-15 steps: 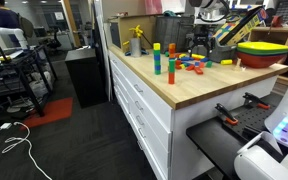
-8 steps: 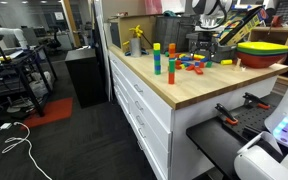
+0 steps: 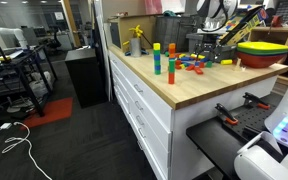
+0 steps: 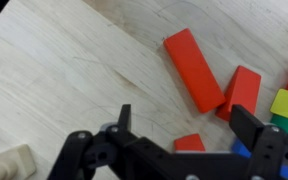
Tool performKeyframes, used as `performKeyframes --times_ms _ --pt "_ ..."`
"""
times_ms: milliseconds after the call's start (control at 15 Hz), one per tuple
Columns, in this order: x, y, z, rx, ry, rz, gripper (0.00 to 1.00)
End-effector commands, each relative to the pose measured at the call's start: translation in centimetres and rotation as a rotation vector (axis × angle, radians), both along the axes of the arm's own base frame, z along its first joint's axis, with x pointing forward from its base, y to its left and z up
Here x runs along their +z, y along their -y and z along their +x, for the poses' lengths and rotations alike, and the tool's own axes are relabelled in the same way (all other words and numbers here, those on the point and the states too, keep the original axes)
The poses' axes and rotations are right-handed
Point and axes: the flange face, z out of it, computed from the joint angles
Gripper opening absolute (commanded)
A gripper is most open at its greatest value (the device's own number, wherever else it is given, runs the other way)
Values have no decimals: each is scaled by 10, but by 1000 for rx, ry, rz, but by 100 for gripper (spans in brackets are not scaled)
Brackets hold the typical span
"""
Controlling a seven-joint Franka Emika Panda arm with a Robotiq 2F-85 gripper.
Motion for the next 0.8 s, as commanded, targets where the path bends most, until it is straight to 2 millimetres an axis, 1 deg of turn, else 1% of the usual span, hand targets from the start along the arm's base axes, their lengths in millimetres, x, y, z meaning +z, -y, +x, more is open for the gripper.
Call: performKeyframes --times_ms 0,200,467,733 --pt "0 19 0 -67 5 -28 100" --pt "1 27 5 -92 10 -36 100" --pt "0 28 16 -99 14 -49 100" --pt "-5 33 20 -98 0 -62 100"
